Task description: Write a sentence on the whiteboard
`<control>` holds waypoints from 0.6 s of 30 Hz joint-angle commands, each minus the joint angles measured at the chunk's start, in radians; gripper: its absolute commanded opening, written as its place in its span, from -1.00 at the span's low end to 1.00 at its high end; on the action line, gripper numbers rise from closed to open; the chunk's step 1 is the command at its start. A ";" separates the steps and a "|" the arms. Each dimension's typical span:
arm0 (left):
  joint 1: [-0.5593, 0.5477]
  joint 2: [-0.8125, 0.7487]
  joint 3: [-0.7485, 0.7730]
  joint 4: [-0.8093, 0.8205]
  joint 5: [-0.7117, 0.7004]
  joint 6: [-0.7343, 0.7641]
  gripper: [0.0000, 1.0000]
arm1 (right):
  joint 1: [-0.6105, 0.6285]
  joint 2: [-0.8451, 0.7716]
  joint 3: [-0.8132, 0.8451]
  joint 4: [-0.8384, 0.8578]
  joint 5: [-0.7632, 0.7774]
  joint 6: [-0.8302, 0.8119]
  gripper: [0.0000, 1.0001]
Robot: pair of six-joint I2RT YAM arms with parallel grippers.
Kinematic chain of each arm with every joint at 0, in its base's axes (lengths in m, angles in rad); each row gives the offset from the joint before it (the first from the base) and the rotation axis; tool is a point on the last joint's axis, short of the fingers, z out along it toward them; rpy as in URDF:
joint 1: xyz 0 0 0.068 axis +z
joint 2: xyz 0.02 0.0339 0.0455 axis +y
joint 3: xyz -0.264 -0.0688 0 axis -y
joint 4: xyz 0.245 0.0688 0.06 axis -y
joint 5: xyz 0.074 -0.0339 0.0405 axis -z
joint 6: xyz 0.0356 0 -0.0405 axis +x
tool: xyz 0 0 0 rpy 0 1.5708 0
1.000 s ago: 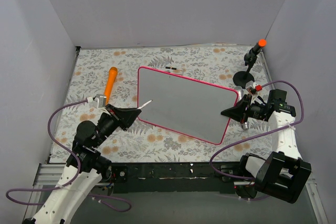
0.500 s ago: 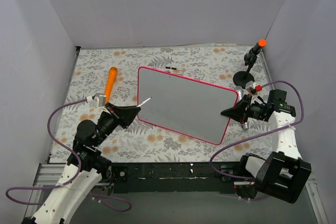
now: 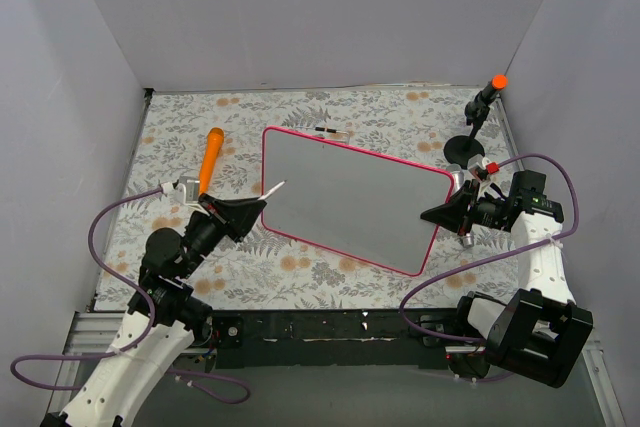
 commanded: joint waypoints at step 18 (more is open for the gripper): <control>0.007 0.079 0.079 0.017 -0.061 0.029 -1.00 | -0.003 -0.015 0.017 0.019 0.088 -0.083 -0.97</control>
